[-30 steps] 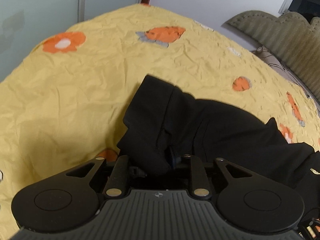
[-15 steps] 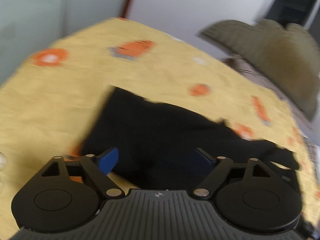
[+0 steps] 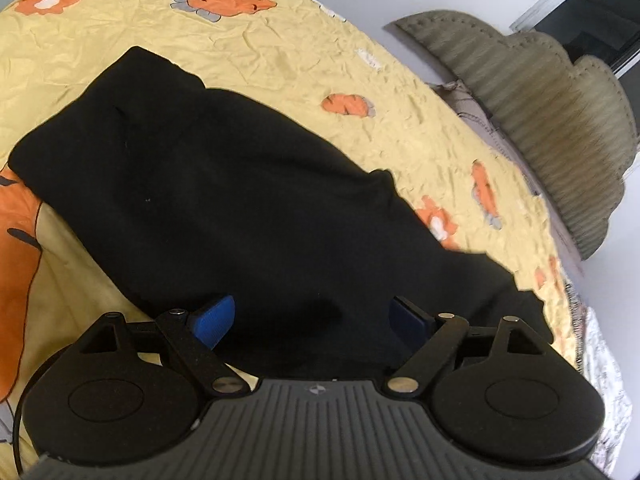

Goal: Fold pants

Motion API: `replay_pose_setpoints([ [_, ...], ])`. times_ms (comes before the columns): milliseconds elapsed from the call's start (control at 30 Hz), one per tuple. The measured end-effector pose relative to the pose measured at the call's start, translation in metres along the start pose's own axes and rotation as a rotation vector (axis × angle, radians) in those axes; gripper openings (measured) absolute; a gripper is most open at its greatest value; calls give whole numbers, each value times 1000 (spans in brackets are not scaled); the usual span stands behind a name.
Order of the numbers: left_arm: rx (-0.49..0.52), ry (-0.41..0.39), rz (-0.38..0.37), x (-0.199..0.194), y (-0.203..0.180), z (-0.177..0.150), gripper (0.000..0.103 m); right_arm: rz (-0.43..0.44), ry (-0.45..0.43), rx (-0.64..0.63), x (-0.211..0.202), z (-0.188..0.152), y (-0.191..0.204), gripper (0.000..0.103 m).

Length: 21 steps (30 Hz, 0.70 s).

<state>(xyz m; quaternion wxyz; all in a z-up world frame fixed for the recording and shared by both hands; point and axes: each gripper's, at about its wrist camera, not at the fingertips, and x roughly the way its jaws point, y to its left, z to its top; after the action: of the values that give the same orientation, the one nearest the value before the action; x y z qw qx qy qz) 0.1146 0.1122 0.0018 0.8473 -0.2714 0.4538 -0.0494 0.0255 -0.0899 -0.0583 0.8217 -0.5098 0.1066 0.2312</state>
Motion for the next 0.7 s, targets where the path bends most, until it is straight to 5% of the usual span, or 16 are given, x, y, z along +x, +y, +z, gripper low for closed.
replay_pose_setpoints([
  [267, 65, -29, 19, -7, -12, 7, 87, 101, 26, 1, -20, 2, 12, 2],
  [400, 98, -22, -8, -5, -25, 6, 87, -44, 27, -27, -19, 3, 11, 6],
  [500, 109, -27, -21, -6, -32, 3, 87, -62, 67, -54, -15, -2, 9, 26],
  [567, 102, -14, -34, -5, -34, 2, 88, -26, 71, -58, -15, -6, 11, 51],
  [700, 124, -2, -35, -6, -42, -5, 92, -23, 24, -12, -19, -4, 12, 51],
])
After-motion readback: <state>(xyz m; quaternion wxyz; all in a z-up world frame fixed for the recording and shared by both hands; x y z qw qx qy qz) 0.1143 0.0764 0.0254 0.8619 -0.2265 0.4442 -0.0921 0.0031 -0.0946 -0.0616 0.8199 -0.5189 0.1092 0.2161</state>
